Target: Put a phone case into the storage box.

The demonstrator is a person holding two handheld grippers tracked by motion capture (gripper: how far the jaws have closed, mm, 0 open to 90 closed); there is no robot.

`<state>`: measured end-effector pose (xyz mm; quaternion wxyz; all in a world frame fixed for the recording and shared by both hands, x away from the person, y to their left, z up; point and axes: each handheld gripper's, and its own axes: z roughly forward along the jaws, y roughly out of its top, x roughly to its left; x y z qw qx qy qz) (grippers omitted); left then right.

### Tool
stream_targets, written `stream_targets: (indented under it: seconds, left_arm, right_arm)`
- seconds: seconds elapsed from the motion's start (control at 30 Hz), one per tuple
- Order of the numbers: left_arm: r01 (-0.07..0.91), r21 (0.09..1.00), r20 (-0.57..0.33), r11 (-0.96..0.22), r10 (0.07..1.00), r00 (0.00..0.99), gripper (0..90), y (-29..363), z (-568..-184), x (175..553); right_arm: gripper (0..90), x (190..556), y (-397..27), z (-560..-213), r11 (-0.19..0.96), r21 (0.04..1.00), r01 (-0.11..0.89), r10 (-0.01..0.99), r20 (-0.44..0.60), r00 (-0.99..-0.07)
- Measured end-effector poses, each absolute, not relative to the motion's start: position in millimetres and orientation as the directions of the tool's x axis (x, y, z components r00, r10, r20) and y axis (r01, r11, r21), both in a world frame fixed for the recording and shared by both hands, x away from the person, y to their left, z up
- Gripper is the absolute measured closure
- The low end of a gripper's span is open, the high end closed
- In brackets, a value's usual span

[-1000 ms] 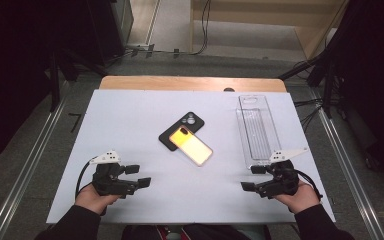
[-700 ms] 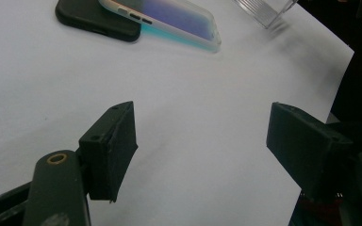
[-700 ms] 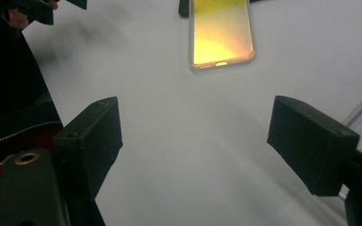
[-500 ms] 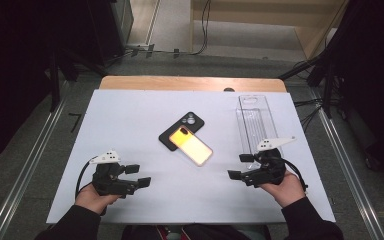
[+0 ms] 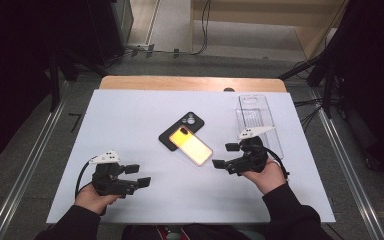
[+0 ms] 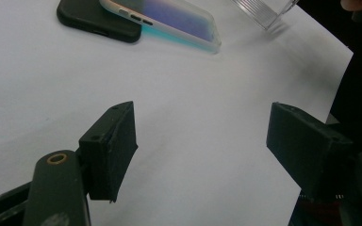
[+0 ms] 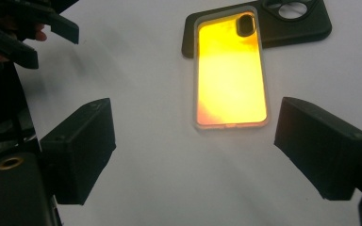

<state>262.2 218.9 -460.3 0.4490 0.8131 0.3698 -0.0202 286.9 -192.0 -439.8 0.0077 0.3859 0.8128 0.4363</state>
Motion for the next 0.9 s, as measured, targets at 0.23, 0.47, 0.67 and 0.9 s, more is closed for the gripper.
stream_targets:
  seconds: [0.23,0.47,0.67,0.9]
  left_arm:
    - [0.619,0.716,-0.363,-0.323,0.584,0.726,25.1,219,-460,262]
    - [0.619,0.715,-0.363,-0.324,0.585,0.725,25.1,219,-461,262]
    - [0.621,0.714,-0.363,-0.323,0.587,0.724,25.1,220,-461,262]
    - [0.621,0.716,-0.364,-0.320,0.587,0.723,25.1,220,-461,262]
  right_arm:
    - [0.0,303,-178,-441,0.319,0.714,0.623,0.655,0.309,-0.689]
    - [0.0,319,-168,-444,0.292,0.728,0.620,0.641,0.332,-0.692]
    - [0.0,328,-157,-446,0.293,0.733,0.614,0.640,0.326,-0.696]
    - [0.0,337,-145,-450,0.318,0.730,0.605,0.638,0.308,-0.706]
